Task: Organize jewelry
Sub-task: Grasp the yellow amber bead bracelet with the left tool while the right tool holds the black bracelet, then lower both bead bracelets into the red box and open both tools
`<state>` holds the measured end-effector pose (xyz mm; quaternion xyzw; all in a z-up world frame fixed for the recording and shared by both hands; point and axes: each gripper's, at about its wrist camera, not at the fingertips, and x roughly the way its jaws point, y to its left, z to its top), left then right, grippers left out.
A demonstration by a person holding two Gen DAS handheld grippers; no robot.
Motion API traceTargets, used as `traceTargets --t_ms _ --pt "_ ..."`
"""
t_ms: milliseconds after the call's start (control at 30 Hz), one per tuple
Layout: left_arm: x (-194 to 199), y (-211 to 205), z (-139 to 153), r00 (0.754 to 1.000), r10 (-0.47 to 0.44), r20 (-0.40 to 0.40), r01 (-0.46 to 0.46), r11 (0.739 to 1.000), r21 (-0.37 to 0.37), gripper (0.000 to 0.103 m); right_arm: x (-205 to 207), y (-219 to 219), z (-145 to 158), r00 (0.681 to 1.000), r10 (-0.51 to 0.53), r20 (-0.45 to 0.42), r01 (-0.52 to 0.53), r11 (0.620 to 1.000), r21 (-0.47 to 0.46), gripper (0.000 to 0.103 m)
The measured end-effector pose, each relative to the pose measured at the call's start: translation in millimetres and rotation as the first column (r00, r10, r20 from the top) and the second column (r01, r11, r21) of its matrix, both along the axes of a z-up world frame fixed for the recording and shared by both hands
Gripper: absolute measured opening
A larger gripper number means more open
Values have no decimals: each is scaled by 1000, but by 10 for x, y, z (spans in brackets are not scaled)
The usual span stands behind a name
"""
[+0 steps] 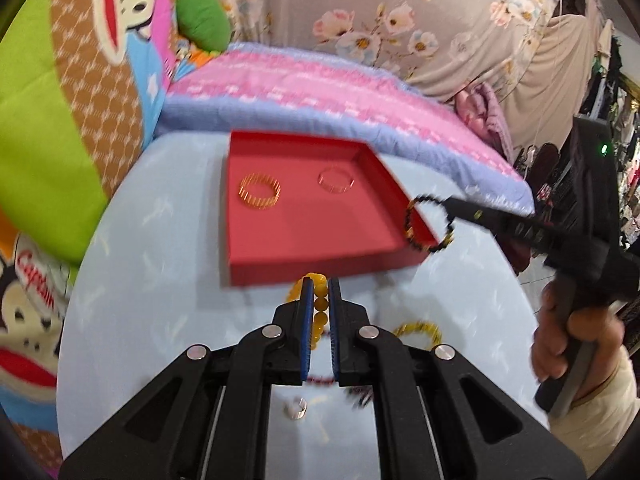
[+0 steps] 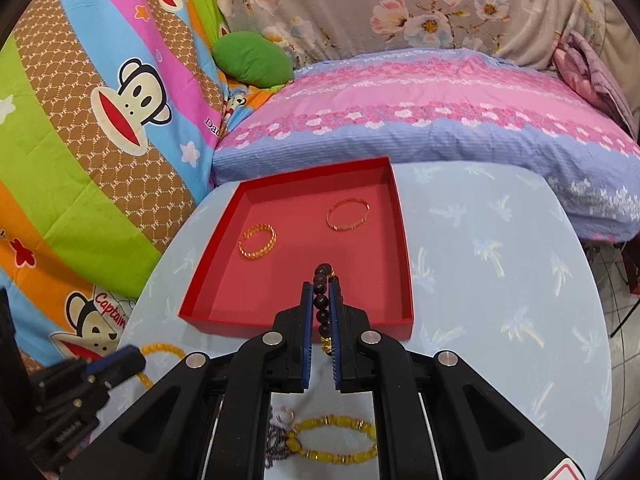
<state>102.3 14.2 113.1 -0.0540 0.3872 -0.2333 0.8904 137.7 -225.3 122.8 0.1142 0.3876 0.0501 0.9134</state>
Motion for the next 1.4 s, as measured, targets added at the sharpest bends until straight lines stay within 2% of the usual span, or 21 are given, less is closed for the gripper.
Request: traceTargets --t_ms 100,233,333,400,500,600,700,867,967,1033,1067,1200,1300,1400 --pt "248 -128 244 998 -20 52 22 999 -28 7 156 11 72 1000 11 16 -11 1000 2 7" --pt "600 -279 422 995 -26 94 32 998 -60 7 444 36 108 1000 21 16 -21 1000 3 7" --pt "914 -354 391 998 -26 63 33 994 -105 7 680 76 79 999 33 5 -33 999 21 7" --pt "1123 -388 284 999 -32 20 35 990 -138 7 849 104 19 999 42 -9 -41 998 38 7" --pt "1327 -412 66 999 -26 -41 19 989 -144 7 1054 125 -146 997 56 -48 -52 996 77 7" --pt "1478 -435 -254 994 -6 -112 -5 996 -93 7 1210 129 -382 993 56 -105 -46 995 94 5" --pt "1566 -418 -535 988 43 -145 -43 999 1 7 1295 103 -618 987 36 -158 -26 997 67 5" --pt "1612 -372 -733 988 95 -122 -79 988 130 7 1323 41 -792 984 -8 -180 6 1000 -11 5" --pt "1609 -335 -768 988 121 -96 -103 979 175 7 1300 23 -820 984 -26 -175 18 999 -48 5" --pt "1596 -310 -777 986 142 -89 -124 975 186 16 1280 -2 -817 985 -33 -170 26 999 -41 7" --pt "1585 -286 -778 984 155 -86 -137 973 184 24 1252 -4 -808 985 -36 -167 30 999 -40 10" --pt "1544 -253 -734 984 163 -76 -148 974 172 25 1165 -1 -744 989 -34 -146 28 999 -45 17" --pt "1463 -263 -670 985 167 -48 -156 971 180 32 1067 7 -663 992 -33 -125 28 999 -44 23" --pt "1350 -267 -593 986 166 -24 -159 970 183 33 930 1 -575 994 -32 -102 28 999 -47 26"
